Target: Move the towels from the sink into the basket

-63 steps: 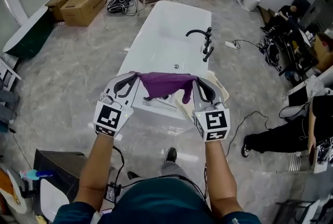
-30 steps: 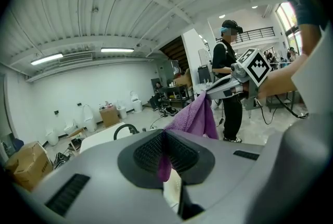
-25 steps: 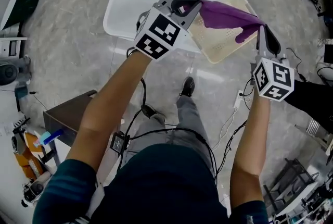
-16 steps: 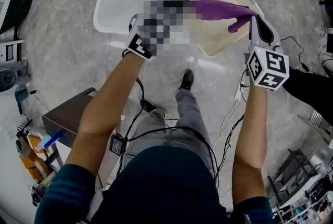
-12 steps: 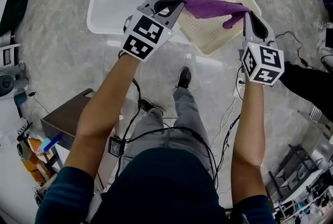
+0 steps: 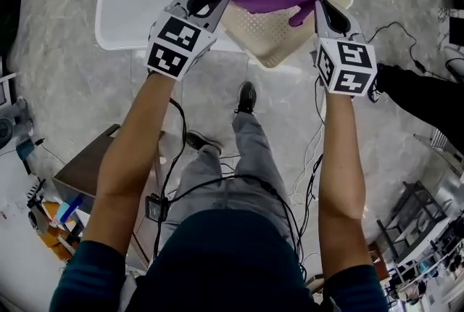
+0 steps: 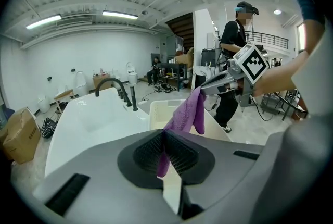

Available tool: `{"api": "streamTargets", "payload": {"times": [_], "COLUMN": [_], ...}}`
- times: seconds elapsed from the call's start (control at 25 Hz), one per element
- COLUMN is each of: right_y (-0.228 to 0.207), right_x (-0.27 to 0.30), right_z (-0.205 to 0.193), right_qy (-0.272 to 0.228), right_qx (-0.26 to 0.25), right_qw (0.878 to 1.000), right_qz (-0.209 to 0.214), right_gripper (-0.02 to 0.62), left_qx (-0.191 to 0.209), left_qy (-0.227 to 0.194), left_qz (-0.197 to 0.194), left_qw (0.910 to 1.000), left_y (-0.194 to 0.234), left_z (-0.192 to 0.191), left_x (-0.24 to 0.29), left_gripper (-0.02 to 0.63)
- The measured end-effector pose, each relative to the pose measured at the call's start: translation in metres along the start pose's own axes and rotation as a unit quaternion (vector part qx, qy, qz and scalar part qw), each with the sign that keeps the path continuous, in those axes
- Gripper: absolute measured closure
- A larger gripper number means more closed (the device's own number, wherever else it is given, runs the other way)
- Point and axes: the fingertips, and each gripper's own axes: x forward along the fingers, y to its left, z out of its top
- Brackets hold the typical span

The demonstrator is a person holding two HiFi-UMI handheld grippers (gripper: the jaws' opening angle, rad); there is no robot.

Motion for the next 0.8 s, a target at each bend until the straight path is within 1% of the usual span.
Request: {"api": "streamTargets", "payload": {"times": [0.2,0.56,0.8], "right_y": [-0.002,-0.003,0.001], "right_x": [0.015,0.029,0.033], "right_z": [-0.023,-0.049,-0.062], "right_qy": [0.023,0.063,0.104], "right_qx": [0.007,0.012,0.013], "right_qw": [1.0,0.998,0.994], "right_qz": [0.006,0.02,0.032], "right_gripper": [0.569,0.565,0.556], "left_qx": [-0.005,-0.012,-0.023], "left_qy": [0.016,0.049,0.076], "left_qz": [-0.002,-0.013,-0.036], "left_qw": [0.9999,0.9986,0.9961], "left_y": [0.001,-0.006,-0.012], "left_z": [-0.018,-0.042,-0.053], "left_x": [0.019,0.041,0.048], "left_gripper": [0.592,0.592,0.591]}}
